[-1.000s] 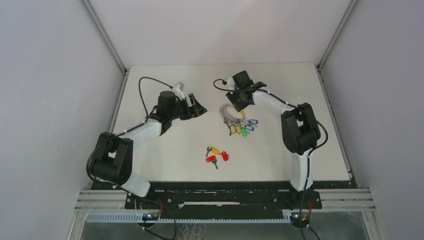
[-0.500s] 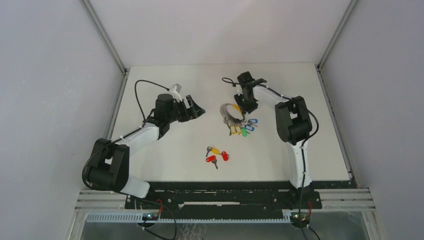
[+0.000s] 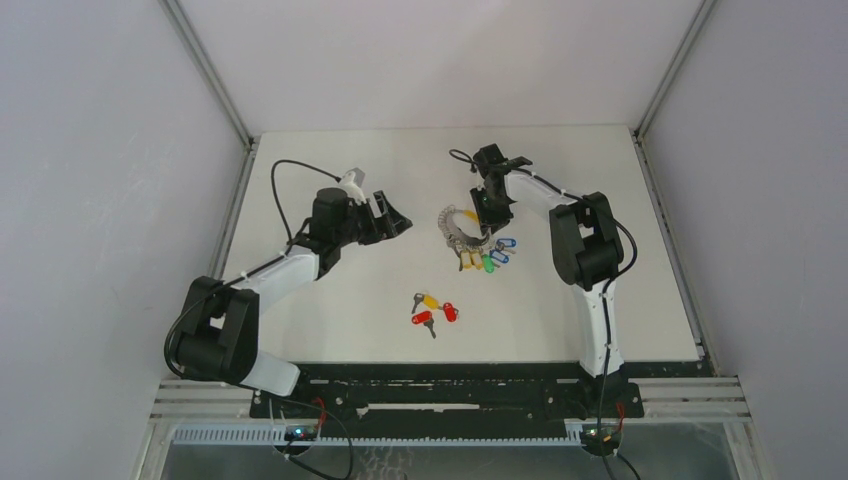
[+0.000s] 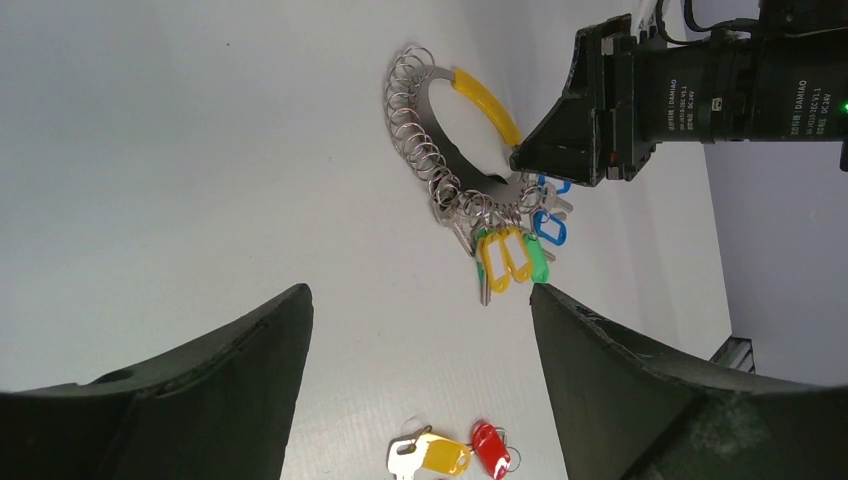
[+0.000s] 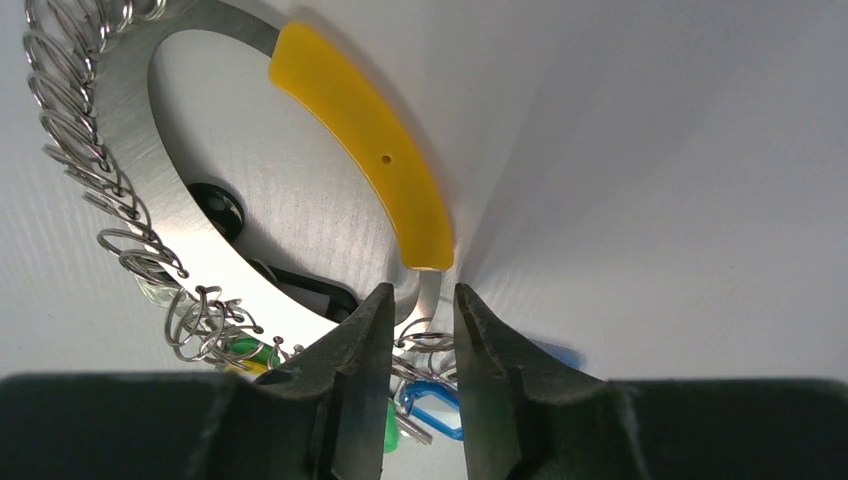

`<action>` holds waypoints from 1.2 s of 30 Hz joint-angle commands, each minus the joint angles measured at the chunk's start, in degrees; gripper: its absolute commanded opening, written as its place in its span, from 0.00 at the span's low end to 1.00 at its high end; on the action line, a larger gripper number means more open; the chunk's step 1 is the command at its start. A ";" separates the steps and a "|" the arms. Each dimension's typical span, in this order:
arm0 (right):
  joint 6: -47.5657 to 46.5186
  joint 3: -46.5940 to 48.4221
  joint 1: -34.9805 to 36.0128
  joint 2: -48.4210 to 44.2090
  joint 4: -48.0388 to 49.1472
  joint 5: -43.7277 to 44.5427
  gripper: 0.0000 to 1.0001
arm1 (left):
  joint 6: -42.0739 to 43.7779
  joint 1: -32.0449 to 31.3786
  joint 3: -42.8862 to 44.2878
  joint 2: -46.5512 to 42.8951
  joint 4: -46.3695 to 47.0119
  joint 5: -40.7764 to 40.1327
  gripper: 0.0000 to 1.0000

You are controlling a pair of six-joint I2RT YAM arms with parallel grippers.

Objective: Put the keys on the keyring

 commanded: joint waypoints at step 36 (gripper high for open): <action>6.06 -6.62 0.49 -5.24 7.77 4.45 0.00 | -0.48 -1.06 5.08 1.59 1.12 0.33 0.85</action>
